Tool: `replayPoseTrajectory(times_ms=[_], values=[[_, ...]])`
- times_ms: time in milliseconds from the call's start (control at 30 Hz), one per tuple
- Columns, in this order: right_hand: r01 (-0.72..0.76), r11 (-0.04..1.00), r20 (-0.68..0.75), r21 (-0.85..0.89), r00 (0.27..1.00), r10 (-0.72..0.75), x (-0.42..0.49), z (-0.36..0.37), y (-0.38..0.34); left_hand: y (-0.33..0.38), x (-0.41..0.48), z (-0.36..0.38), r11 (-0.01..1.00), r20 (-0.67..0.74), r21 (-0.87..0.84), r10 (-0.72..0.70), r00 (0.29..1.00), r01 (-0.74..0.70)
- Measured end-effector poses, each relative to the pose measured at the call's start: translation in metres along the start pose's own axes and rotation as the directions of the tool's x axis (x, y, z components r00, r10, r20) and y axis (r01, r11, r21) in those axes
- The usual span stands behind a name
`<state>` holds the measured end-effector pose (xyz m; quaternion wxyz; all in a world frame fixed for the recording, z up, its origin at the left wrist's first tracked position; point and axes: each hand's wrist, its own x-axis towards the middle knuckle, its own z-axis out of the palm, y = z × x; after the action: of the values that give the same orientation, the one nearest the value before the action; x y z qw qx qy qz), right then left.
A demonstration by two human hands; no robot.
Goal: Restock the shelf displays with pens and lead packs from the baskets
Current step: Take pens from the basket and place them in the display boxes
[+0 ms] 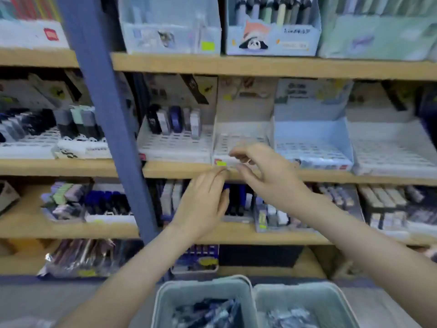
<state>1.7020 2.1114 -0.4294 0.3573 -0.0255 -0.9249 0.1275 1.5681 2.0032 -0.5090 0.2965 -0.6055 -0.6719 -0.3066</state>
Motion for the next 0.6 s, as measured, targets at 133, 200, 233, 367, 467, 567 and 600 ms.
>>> replayPoseTrajectory(times_ms=[133, 200, 233, 367, 467, 567, 600], values=[[-0.233, 0.972, 0.236, -0.035, 0.943, 0.235, -0.150, 0.039, 0.053, 0.047, -0.093, 0.068, 0.993, 0.384, -0.112, 0.012, 0.923, 0.034], [-0.360, 0.929, 0.320, -0.084, 0.873, 0.368, -0.223, 0.055, 0.078, 0.064, -0.133, 0.099, 0.989, 0.500, -0.148, 0.056, 0.864, 0.022], [-0.414, 0.902, 0.361, -0.124, 0.828, 0.430, -0.256, 0.061, 0.089, 0.070, -0.150, 0.114, 0.985, 0.540, -0.170, 0.083, 0.837, 0.012], [-0.555, 0.761, 0.565, -0.335, 0.528, 0.634, -0.369, 0.097, 0.133, 0.086, -0.203, 0.167, 0.977, 0.657, -0.208, 0.181, 0.732, -0.055], [-0.465, 0.779, 0.720, -0.420, 0.351, 0.598, -0.428, 0.133, 0.156, 0.090, -0.231, 0.195, 0.954, 0.684, -0.263, 0.288, 0.670, -0.142], [-0.288, 0.838, 0.845, -0.463, 0.143, 0.516, -0.470, 0.170, 0.174, 0.088, -0.251, 0.217, 0.944, 0.733, -0.298, 0.320, 0.600, -0.139], [-0.247, 0.853, 0.864, -0.460, 0.096, 0.494, -0.483, 0.183, 0.182, 0.086, -0.255, 0.222, 0.944, 0.745, -0.300, 0.320, 0.585, -0.134]])
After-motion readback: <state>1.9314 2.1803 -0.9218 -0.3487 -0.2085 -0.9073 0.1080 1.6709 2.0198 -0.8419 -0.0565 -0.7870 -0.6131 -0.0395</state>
